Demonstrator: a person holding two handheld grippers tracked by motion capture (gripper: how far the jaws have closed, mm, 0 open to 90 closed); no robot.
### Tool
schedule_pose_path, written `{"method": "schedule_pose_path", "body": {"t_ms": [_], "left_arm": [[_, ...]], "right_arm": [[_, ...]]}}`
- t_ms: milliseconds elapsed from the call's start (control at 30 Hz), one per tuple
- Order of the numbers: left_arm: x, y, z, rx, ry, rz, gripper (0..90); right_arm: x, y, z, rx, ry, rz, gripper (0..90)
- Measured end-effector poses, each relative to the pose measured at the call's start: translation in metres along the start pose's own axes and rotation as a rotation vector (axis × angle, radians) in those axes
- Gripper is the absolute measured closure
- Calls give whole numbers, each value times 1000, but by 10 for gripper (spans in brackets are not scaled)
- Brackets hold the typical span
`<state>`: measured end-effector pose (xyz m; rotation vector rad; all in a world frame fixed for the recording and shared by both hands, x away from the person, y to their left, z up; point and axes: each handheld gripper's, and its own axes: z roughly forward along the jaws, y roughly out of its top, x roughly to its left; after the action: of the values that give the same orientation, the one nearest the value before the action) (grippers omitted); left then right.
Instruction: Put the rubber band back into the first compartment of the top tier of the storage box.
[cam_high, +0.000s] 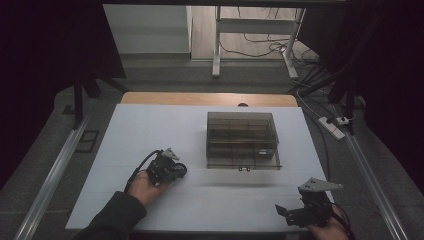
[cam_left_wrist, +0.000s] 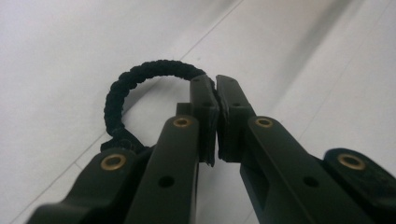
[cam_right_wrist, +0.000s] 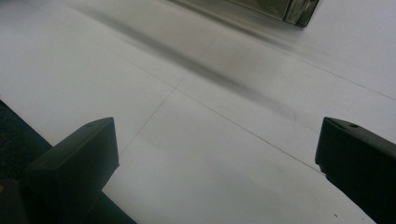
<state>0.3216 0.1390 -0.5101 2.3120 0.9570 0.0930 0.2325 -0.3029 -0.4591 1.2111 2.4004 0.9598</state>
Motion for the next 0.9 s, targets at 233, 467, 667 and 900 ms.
{"method": "schedule_pose_path", "body": {"t_ms": [233,467,667,900], "left_arm": [[-6,4,-12,-55,18,27,864],[-8,7,-21,-97,18,29,864],[-10,10,-30,-132,8,37,864],[-16,14,-36,-165,-10,55,863]], "right_arm": [[0,0,0,1,2,-2,0],[0,0,0,2,4,-2,0],[0,0,0,4,5,-2,0],[0,0,1,4,5,-1,0]]}}
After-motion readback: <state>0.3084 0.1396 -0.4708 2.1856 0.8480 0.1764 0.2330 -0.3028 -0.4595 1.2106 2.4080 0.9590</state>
